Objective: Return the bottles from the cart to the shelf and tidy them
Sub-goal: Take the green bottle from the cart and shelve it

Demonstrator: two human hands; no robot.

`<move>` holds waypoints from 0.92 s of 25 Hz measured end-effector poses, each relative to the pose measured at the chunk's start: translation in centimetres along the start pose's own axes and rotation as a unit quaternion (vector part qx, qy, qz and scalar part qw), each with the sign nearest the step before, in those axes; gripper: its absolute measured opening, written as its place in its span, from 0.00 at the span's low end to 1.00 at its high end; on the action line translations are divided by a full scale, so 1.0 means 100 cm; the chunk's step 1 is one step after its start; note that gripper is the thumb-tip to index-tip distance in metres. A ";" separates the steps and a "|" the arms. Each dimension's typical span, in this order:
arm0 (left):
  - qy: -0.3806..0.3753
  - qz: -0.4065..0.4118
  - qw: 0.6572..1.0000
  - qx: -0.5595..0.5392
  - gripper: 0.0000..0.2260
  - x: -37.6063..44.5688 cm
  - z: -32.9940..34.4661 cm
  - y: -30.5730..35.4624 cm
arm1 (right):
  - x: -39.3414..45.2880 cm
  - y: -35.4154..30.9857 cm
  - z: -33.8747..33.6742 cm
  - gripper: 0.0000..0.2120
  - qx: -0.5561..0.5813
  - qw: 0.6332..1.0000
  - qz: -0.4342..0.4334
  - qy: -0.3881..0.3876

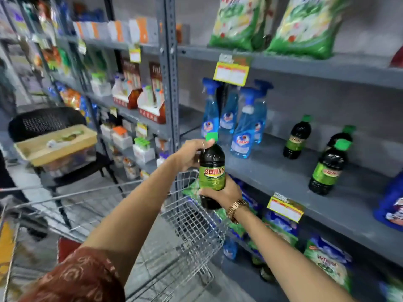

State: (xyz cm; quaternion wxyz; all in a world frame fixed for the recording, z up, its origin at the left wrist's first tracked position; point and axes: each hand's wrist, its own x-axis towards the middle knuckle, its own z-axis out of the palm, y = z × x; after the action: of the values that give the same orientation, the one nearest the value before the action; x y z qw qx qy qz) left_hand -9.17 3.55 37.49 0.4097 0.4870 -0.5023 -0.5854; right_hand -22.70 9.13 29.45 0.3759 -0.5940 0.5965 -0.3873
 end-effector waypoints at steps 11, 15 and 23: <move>-0.065 0.053 0.995 0.054 0.07 0.016 0.102 0.047 | -0.003 0.004 -0.098 0.25 0.022 0.995 0.003 0.100; -0.099 0.071 0.991 0.047 0.02 0.043 0.118 0.040 | 0.012 0.020 -0.111 0.26 0.018 0.993 0.023 0.119; -0.176 0.080 0.980 0.049 0.08 0.126 0.166 0.024 | 0.077 0.058 -0.141 0.25 0.000 0.975 0.108 0.193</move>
State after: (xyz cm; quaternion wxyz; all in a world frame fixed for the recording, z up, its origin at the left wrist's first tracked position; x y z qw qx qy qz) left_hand -27.83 -5.91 38.25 0.3361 0.3541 -0.6322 -0.6017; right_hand -38.04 1.61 30.17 0.2934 -0.4401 0.7185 -0.4515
